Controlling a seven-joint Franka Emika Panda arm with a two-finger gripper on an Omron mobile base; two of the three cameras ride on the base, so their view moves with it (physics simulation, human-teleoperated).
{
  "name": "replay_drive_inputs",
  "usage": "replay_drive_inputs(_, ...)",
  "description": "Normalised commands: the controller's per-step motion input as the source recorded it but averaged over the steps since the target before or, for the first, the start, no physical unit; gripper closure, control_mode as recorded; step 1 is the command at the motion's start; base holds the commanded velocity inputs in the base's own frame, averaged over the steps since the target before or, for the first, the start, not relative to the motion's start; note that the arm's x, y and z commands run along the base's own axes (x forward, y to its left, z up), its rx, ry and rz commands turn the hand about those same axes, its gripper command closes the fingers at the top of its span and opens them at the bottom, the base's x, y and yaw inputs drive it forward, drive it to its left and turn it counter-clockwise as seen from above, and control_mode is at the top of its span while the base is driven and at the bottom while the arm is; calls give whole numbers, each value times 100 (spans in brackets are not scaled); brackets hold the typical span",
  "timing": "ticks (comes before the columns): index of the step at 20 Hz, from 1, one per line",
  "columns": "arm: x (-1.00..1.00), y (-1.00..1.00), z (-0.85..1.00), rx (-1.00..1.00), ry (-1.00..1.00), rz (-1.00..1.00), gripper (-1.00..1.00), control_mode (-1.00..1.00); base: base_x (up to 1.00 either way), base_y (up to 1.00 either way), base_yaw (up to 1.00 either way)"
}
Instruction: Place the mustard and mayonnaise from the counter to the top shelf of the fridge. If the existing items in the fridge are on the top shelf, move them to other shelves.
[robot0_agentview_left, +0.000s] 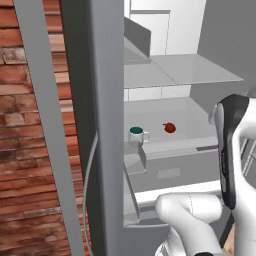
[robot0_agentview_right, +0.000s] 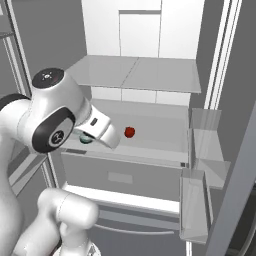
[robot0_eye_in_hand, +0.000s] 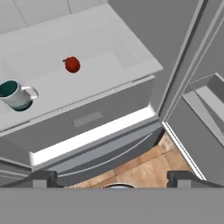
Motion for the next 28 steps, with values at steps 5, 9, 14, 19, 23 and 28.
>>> replay_drive_inputs(5, -20, 0, 0, 3, -1, 0, -100, -100, 0, 0, 0)
replay_drive_inputs(9, -48, 3, 0, 0, -2, 3, -100, -100, 0, 0, 0)
replay_drive_inputs(14, -25, 10, 0, 0, -1, 7, -100, -100, 0, 0, 0)
replay_drive_inputs(19, -9, 6, 0, 0, 0, 0, -100, -100, 0, 0, 0)
replay_drive_inputs(23, -36, 39, 0, -4, 0, 6, -100, -100, 0, 0, 0)
replay_drive_inputs(28, -37, 23, 0, 0, 0, 7, -100, -100, 0, 0, 0)
